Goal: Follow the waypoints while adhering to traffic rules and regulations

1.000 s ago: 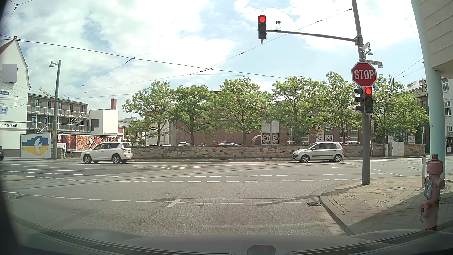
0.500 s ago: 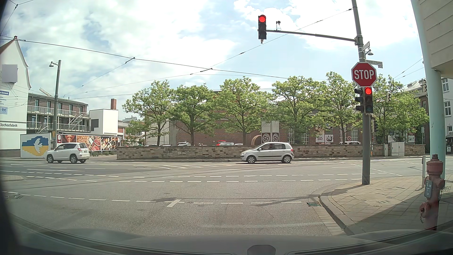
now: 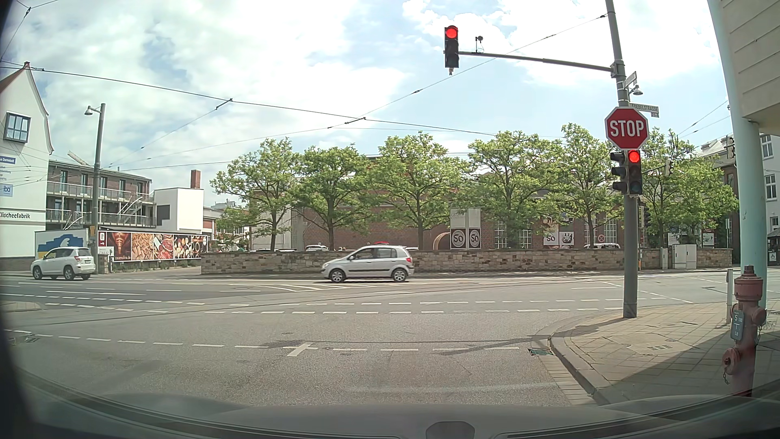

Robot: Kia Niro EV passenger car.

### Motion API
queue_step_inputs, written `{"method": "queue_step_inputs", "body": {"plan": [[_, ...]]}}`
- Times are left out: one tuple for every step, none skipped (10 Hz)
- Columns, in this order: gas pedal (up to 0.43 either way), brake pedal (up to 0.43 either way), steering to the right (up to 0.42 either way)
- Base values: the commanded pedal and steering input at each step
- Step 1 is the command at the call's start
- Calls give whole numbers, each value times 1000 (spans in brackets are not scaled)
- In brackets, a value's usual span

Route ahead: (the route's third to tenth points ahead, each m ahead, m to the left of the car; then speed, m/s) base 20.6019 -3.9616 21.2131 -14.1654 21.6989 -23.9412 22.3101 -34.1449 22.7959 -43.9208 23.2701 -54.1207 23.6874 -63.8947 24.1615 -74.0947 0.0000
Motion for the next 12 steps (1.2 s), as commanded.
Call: {"method": "queue_step_inputs", "body": {"plan": [[0,323,36],[0,323,36],[0,323,36],[0,323,36],[0,323,36],[0,323,36],[0,323,36],[0,323,36],[0,323,36],[0,323,36],[0,323,36],[0,323,36]]}}
